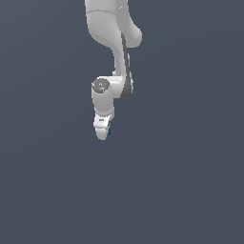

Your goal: Pick up the object and move it to a goal position.

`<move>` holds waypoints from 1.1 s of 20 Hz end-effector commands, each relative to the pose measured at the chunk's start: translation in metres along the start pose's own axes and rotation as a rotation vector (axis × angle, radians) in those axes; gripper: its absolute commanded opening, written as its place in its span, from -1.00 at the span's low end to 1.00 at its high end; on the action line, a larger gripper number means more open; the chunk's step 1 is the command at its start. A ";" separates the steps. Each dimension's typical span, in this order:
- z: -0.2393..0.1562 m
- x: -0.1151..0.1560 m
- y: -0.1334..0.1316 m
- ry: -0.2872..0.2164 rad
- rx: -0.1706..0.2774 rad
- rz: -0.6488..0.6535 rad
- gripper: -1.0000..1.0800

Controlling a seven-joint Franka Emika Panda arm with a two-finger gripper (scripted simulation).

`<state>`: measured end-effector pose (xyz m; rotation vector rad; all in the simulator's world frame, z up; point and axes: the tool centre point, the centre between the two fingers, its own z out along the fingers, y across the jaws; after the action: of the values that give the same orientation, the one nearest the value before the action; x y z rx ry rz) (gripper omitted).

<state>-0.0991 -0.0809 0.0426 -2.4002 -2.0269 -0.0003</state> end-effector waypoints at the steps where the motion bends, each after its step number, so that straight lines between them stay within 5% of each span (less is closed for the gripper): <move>1: 0.000 0.000 0.000 0.000 0.000 0.000 -1.00; 11: -0.004 0.033 -0.008 0.000 0.000 0.000 -1.00; 22: -0.018 0.143 -0.034 0.000 0.000 0.000 -1.00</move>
<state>-0.1070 0.0463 0.0583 -2.4001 -2.0271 0.0006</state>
